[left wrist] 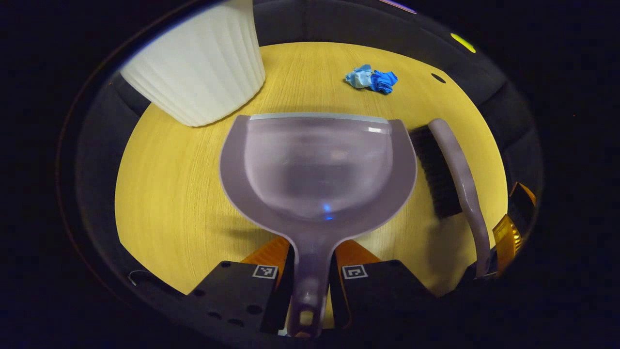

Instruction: Pick up the small broom and dustpan from the desktop, sweep the trash into the dustpan with the broom, and then empty the trash into the garbage bin.

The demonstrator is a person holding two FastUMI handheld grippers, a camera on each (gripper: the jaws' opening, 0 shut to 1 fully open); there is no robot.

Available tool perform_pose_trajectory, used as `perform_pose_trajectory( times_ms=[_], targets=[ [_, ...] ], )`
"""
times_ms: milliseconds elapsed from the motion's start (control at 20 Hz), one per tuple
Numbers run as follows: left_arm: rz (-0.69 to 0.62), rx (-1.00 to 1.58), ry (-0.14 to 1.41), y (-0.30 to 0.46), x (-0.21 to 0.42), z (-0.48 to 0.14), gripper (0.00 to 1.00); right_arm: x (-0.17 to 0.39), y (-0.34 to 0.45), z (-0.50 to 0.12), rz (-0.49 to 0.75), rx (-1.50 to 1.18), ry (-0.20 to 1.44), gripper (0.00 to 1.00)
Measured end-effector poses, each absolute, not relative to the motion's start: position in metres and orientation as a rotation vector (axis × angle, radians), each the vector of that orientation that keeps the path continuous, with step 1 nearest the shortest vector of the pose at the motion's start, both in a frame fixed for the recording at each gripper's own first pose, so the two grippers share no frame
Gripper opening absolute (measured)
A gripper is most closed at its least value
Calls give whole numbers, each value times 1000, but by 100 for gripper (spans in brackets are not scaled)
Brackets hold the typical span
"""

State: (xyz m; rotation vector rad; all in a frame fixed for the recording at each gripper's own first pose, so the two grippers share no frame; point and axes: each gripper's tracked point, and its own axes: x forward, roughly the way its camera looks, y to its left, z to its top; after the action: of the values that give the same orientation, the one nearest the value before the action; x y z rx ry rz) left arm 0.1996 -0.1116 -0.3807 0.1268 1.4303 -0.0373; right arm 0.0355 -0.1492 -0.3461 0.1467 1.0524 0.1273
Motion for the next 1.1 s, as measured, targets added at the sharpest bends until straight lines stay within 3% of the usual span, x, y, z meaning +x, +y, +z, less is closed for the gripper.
perform_pose_trajectory(
  times_ms=[250,300,450,500,550,750,800,850,900,1100],
  targets=[
    [-112,109,1426,-110,199,-381,30,40,-154,-371,45,115,1203,100],
    [-124,101,1415,-110,200,-380,31,40,-155,-377,27,110,1249,94],
    [-152,73,1377,-112,201,-380,30,21,-144,-394,10,147,1422,100],
    [-168,67,1366,-112,200,-380,30,19,-145,-401,7,114,1450,95],
    [-184,60,1358,-112,200,-379,31,17,-150,-410,-3,51,1481,100],
    [-222,39,1345,-111,200,-380,31,4,-139,-430,47,16,1646,100],
    [-228,40,1345,-111,200,-379,29,5,-142,-434,47,-20,1669,92],
    [-236,43,1347,-111,200,-378,31,3,-137,-438,75,-10,1706,96],
    [-243,46,1348,-111,200,-378,30,0,-129,-436,91,32,1753,91],
    [-257,38,1353,-110,200,-377,30,17,-136,-433,9,118,1778,33]
  ],
)
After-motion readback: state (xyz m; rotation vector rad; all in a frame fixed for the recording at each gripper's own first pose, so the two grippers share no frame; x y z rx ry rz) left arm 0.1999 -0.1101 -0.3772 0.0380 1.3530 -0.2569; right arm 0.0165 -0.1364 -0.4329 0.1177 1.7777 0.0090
